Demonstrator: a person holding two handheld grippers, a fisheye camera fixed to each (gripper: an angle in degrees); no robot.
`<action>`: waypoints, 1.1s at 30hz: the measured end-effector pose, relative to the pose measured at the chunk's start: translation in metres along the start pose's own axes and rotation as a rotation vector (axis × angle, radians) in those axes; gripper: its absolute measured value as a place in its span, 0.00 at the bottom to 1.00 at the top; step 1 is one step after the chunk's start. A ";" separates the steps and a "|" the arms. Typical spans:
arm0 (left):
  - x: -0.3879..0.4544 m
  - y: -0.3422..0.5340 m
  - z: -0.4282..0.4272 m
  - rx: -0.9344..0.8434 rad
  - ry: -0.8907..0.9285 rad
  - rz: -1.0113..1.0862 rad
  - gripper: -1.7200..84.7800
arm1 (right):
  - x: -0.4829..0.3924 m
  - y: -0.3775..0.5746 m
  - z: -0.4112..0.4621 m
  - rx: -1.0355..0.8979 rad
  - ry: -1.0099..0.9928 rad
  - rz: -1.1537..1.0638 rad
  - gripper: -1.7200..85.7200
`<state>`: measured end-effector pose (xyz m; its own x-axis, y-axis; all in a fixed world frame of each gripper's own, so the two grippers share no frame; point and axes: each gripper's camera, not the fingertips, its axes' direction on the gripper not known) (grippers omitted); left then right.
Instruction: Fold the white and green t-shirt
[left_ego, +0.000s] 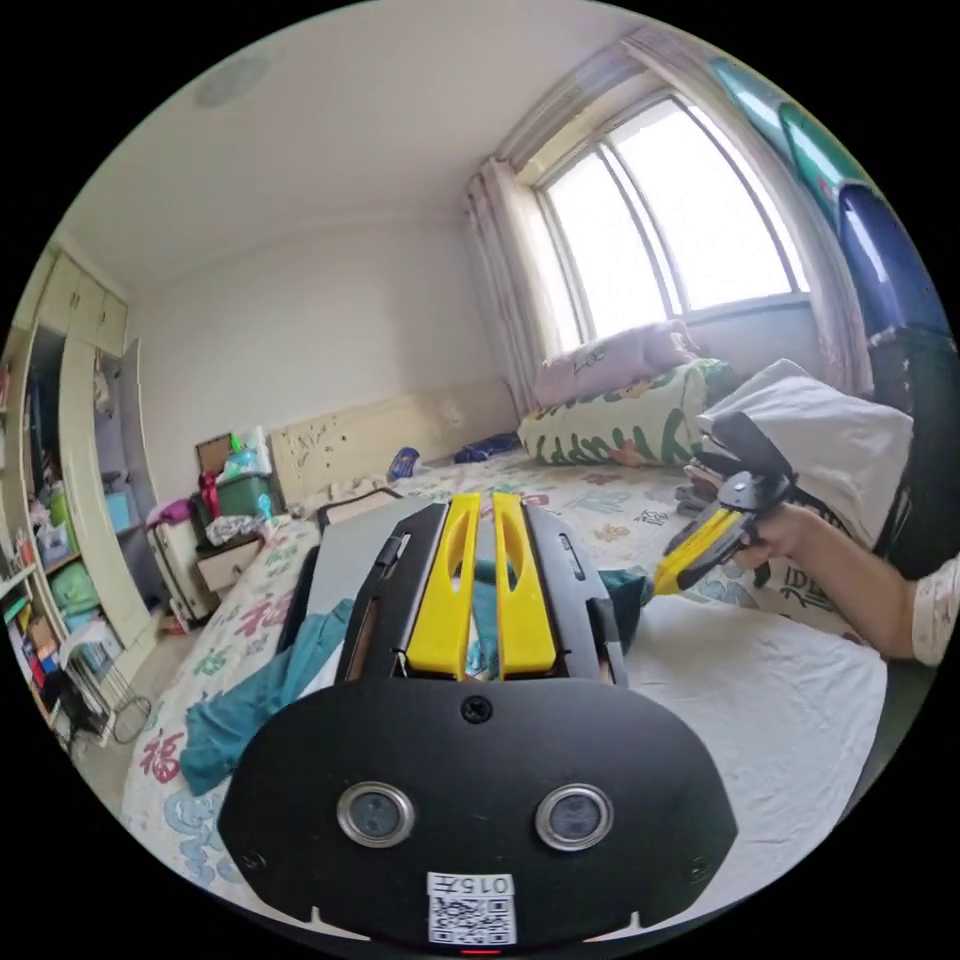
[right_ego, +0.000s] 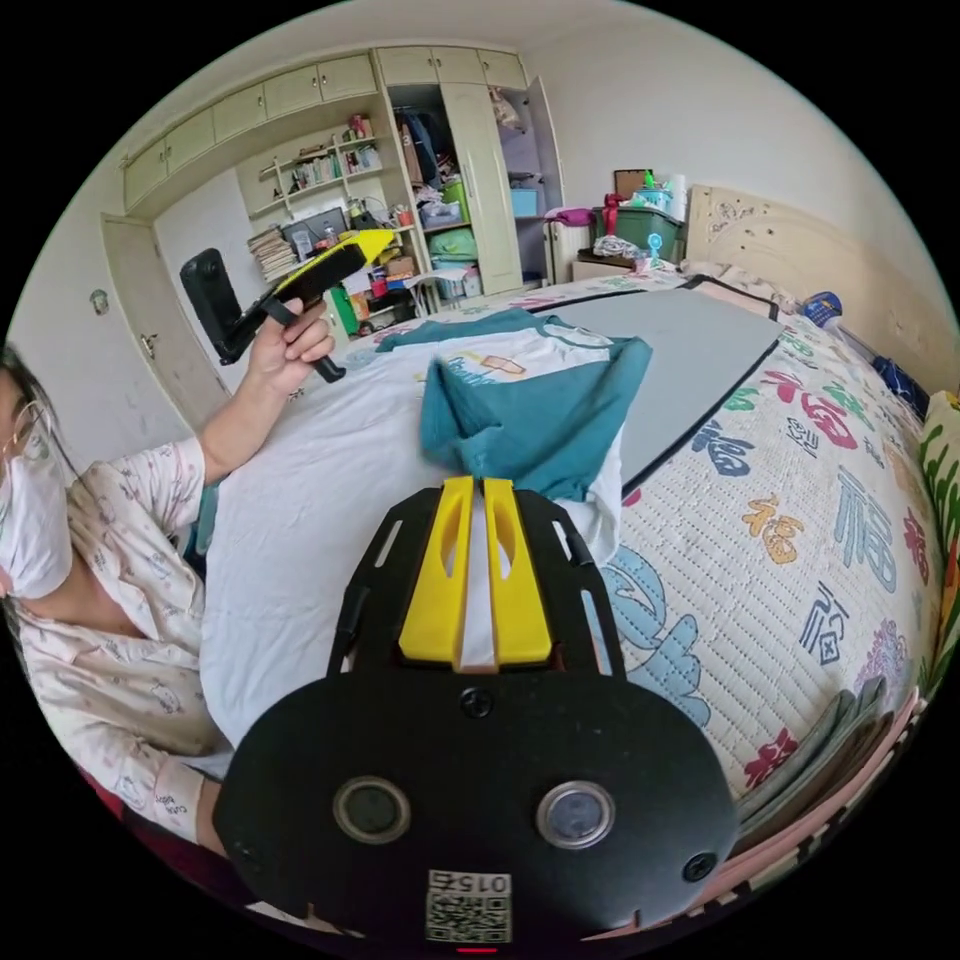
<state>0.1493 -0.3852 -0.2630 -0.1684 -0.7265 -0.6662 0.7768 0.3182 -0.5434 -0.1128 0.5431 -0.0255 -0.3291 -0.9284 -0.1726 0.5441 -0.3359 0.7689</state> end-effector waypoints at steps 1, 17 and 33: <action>0.014 -0.001 0.003 -0.018 0.067 0.045 0.04 | 0.003 0.004 0.000 0.019 -0.005 -0.005 0.07; 0.092 -0.026 0.091 -0.614 0.516 0.209 0.10 | 0.084 0.020 0.084 -0.080 0.444 0.147 0.09; 0.036 -0.148 0.065 -0.519 0.328 -0.022 0.09 | 0.161 0.050 0.073 -0.081 0.521 0.199 0.08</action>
<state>0.0675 -0.4979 -0.1737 -0.4232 -0.5369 -0.7298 0.3883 0.6203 -0.6815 -0.1950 0.3884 0.0306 0.1997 -0.9239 -0.3264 0.6208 -0.1384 0.7717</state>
